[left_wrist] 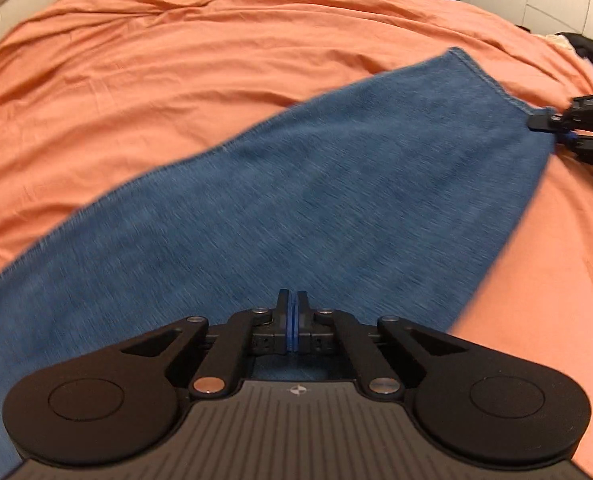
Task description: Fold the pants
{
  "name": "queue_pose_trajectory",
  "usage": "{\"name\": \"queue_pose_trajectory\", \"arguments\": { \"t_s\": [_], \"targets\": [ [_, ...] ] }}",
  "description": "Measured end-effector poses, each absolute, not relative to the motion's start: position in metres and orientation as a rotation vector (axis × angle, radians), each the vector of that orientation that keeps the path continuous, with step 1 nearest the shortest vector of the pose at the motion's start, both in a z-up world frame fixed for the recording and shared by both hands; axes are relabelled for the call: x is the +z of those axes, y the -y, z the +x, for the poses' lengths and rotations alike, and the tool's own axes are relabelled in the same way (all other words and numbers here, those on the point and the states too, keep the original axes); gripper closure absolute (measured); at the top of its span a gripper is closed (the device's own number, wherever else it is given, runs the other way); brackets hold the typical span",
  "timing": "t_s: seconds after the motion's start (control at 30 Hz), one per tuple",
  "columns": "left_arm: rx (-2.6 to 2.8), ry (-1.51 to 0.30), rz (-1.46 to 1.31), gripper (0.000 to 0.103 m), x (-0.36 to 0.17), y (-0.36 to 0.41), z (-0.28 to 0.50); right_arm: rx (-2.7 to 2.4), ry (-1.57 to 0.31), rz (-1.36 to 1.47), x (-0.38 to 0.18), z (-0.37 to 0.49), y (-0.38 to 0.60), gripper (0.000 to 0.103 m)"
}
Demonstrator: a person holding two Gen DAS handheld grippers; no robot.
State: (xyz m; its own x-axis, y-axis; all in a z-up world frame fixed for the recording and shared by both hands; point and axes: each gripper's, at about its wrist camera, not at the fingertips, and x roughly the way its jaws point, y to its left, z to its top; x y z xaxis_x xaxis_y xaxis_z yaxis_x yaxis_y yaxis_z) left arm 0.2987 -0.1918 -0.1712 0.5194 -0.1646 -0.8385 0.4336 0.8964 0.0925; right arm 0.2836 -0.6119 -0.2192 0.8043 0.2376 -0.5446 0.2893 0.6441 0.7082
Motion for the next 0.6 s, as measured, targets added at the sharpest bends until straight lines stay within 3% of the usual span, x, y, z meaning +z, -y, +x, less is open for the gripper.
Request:
{"name": "queue_pose_trajectory", "arguments": {
  "t_s": [0.33, 0.6],
  "targets": [
    [-0.419, -0.948, 0.249, 0.103, -0.16, 0.195, 0.25, -0.023, -0.65, 0.859, -0.215, 0.285, 0.61, 0.099],
    [-0.357, -0.855, 0.202, 0.101, -0.091, 0.13, 0.22, 0.017, -0.555, 0.754, -0.162, 0.28, 0.592, 0.1]
  ]
}}
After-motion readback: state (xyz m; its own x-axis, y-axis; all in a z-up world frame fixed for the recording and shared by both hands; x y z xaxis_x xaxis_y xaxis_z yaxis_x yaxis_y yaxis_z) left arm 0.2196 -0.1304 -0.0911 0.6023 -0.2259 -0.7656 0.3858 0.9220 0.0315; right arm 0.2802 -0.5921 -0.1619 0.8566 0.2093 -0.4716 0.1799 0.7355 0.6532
